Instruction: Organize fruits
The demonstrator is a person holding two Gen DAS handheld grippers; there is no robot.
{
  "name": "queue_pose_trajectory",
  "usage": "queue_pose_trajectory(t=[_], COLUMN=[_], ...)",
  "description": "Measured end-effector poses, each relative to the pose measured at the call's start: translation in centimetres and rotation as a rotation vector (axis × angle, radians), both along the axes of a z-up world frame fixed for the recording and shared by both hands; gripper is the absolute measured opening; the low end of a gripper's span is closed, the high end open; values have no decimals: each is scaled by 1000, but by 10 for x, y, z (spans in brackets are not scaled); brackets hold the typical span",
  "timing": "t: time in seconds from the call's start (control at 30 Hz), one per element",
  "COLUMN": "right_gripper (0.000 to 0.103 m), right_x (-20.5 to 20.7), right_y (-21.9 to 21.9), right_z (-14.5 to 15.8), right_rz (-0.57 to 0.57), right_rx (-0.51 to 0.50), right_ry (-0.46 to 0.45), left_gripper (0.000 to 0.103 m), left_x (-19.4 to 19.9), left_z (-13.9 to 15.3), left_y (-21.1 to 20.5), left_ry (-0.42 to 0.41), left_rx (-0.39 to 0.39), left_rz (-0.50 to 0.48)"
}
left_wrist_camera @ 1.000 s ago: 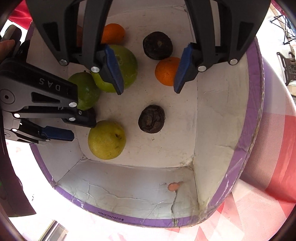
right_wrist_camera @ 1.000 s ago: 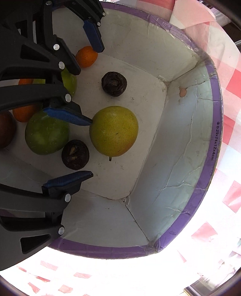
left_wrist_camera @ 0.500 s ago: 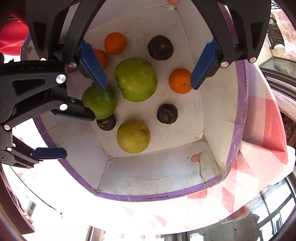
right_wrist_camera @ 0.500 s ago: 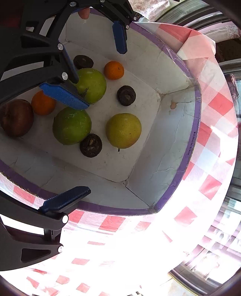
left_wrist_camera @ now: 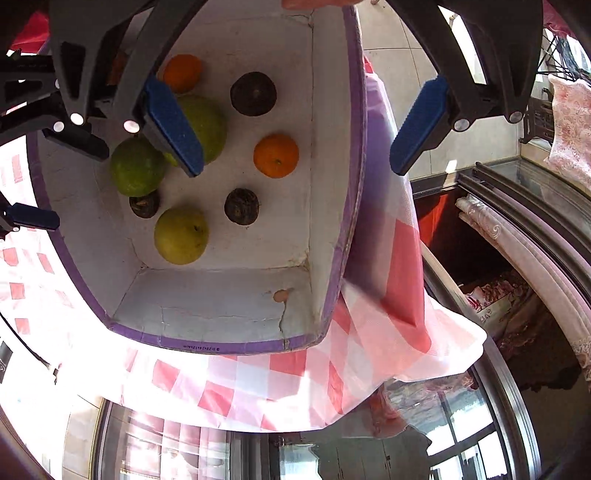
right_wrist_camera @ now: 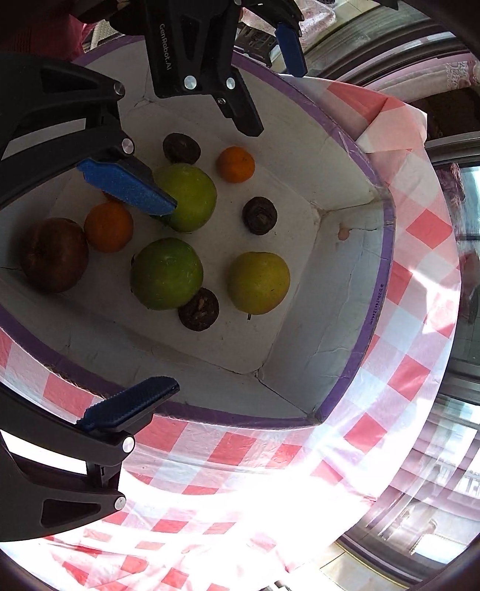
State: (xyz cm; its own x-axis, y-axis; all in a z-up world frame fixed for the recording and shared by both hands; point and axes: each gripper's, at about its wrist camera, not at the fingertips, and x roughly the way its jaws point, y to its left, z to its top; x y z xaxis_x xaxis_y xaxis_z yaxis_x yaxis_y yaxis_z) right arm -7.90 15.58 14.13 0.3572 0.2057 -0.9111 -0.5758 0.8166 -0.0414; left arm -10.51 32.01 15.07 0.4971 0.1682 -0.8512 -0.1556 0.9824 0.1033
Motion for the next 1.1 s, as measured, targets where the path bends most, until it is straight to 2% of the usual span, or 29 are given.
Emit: queue_pose_trajectory(t=[0.3,0.53,1.1], right_gripper=[86,86,86], right_x=[0,-8,-13], right_y=[1,8,8], right_z=[-9,-13,-26], right_rz=[-20,22,52], right_rx=[21,2,-25], right_ry=[30,36,61], left_gripper=[101,101,101], left_x=[-3,-3,-2], left_z=[-8,-8,-9], left_y=[-13,-8,-8], left_ry=[17,21,24], left_rx=[-21,-63,-62], left_rz=[-80,-81,-83])
